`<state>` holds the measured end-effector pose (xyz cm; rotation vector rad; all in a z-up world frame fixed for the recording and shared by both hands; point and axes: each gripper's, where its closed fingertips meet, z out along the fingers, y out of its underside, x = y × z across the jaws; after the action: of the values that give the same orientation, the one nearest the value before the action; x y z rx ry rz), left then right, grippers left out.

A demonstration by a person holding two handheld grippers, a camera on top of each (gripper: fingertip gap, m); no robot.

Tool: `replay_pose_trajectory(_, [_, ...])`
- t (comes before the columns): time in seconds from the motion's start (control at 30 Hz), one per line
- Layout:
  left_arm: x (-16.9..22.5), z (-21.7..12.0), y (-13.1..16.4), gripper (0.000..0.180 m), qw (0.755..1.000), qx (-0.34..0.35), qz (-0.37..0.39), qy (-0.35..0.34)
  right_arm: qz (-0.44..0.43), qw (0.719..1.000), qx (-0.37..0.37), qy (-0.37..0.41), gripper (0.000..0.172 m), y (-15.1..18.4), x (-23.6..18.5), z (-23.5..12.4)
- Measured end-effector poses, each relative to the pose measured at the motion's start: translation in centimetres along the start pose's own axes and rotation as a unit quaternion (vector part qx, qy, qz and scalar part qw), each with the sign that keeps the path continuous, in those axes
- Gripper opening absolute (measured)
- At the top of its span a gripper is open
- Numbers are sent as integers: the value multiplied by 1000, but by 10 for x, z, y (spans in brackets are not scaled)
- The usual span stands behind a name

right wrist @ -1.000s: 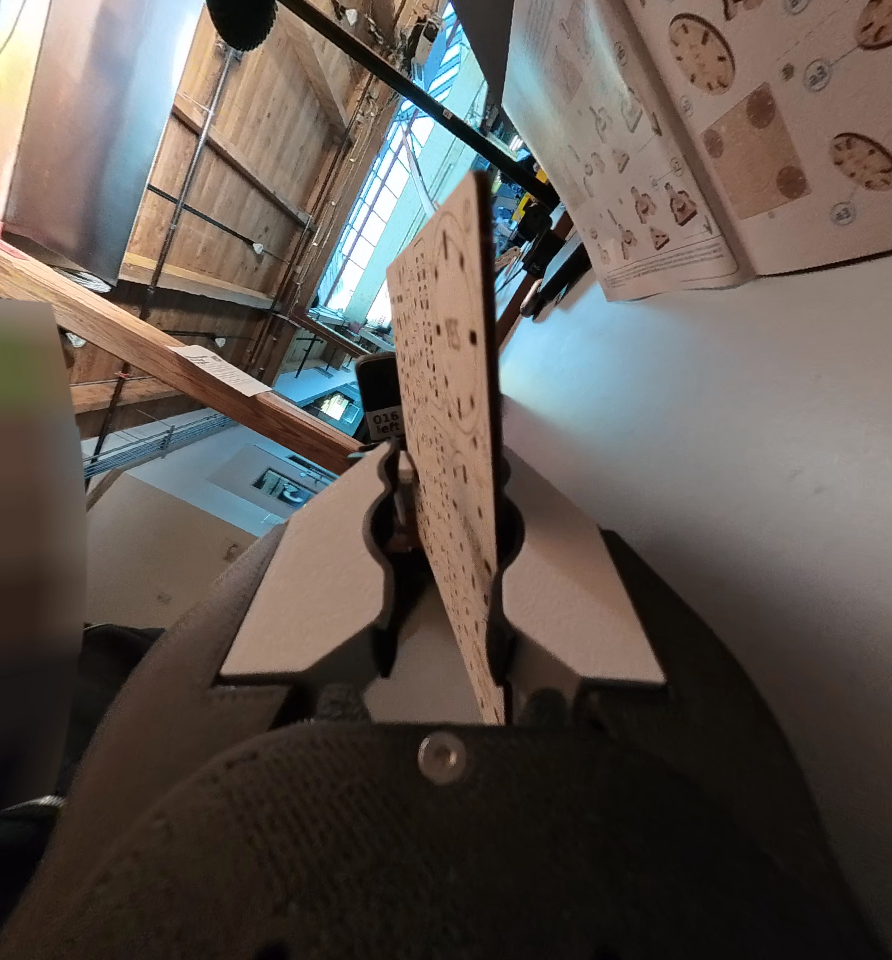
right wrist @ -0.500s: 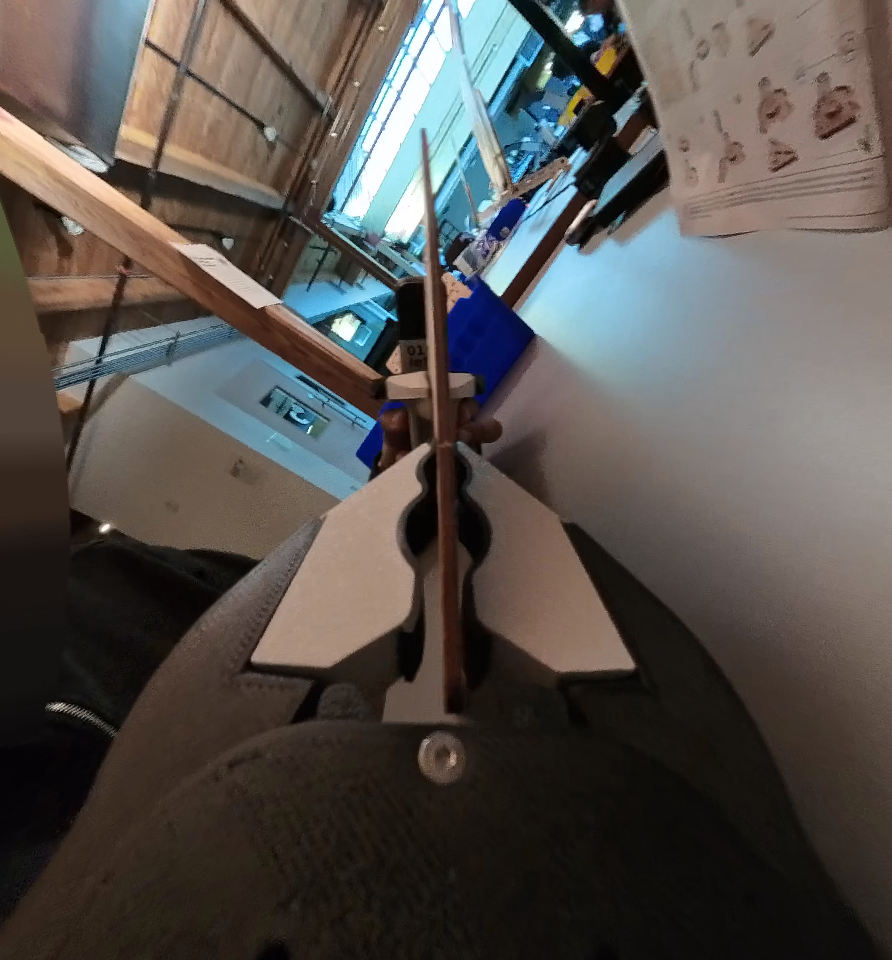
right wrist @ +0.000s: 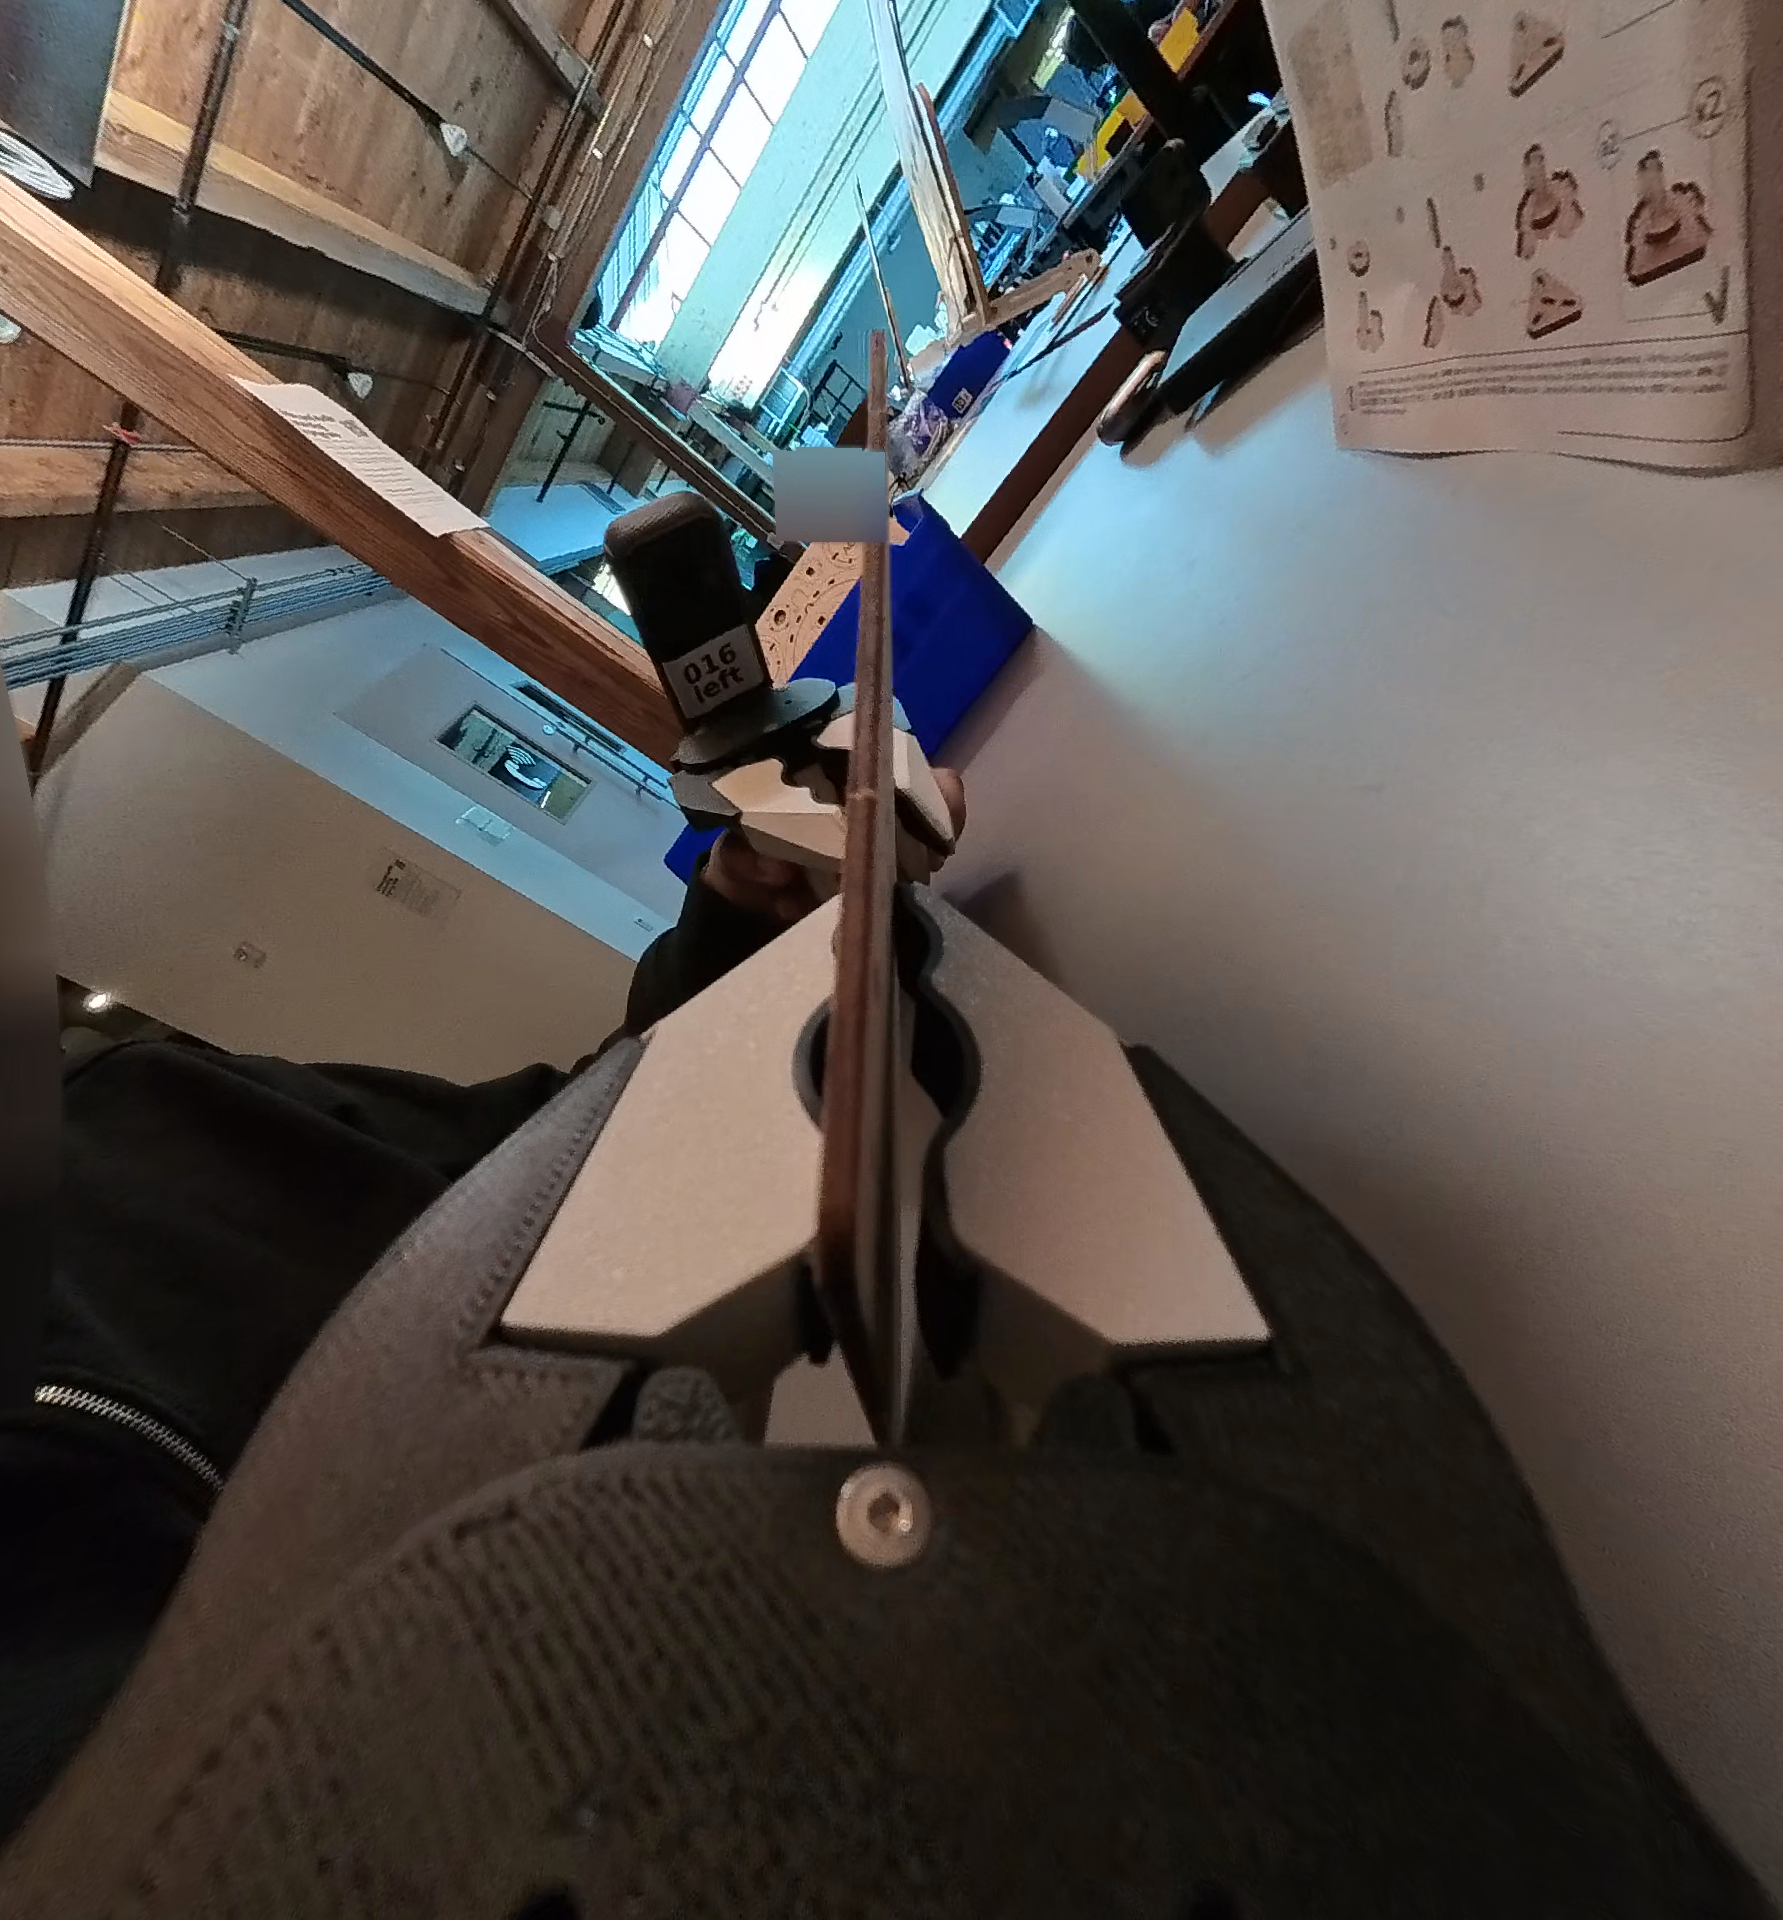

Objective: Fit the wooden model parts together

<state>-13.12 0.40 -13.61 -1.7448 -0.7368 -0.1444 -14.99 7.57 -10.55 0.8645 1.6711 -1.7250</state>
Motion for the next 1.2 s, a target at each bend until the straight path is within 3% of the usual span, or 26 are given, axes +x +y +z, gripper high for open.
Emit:
replay_pose_trajectory(0.2, [-7,4,11,17,998,-26,-58,0,5,1000,2,15,1,2,9,2])
replay_pose_trajectory(0.7, [-13,8,22,18,993,-53,-100,-19,19,999,1,30,1,6,20,3])
replay_pose_trajectory(0.97, [-14,10,23,18,993,-55,-100,-29,23,999,5,34,1,4,22,2])
replay_pose_trajectory(1.2, [2,7,11,17,997,-30,-61,28,24,1000,1,5,1,3,13,-2])
